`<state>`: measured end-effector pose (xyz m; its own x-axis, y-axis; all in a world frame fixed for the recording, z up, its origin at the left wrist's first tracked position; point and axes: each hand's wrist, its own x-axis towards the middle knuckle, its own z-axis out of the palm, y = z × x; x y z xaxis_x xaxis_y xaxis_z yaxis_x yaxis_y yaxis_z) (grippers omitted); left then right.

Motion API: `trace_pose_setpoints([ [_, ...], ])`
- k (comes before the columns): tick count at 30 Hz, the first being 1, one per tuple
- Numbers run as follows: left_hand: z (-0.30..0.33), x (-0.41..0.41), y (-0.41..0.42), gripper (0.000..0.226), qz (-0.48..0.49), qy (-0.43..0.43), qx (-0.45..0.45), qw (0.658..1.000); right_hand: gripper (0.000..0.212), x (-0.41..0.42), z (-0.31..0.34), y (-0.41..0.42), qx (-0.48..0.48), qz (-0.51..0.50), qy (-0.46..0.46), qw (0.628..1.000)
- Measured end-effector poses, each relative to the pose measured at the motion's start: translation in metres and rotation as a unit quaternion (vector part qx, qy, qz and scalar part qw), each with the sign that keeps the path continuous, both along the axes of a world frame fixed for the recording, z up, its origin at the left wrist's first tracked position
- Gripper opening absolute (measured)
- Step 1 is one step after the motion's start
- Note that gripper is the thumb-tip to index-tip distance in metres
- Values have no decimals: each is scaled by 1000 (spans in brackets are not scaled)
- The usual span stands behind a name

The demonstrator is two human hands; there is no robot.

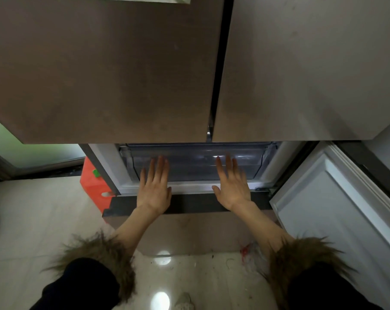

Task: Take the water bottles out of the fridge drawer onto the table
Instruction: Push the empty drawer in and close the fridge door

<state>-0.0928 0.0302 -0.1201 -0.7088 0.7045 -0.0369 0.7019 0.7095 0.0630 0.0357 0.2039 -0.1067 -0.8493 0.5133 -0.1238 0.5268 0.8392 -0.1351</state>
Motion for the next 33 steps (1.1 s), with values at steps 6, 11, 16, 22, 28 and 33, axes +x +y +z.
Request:
trace_pose_setpoints([
  [6, 1, -17, 4, 81, 12, -36, -6, 999, 83, -7, -1, 11, -14, -11, -12, 1000],
  [11, 0, -18, 8, 84, 8, -57, 0, 998, 85, -13, -5, 10, -28, -17, -19, 999],
  [16, 9, -5, 0, 75, -21, -22, 17, 999, 78, 1, 0, -1, -18, -7, -4, 1000],
  [22, 20, 53, -14, 61, -81, 8, 112, 990, 61, 59, 24, -27, -30, -35, 50, 998],
  [28, 48, 137, -25, 56, -130, 67, 160, 976, 59, 157, 64, -50, 32, -42, 127, 991],
  [33, 76, 233, -46, 55, -137, 111, 191, 966, 58, 269, 98, -73, 74, -37, 156, 984],
])
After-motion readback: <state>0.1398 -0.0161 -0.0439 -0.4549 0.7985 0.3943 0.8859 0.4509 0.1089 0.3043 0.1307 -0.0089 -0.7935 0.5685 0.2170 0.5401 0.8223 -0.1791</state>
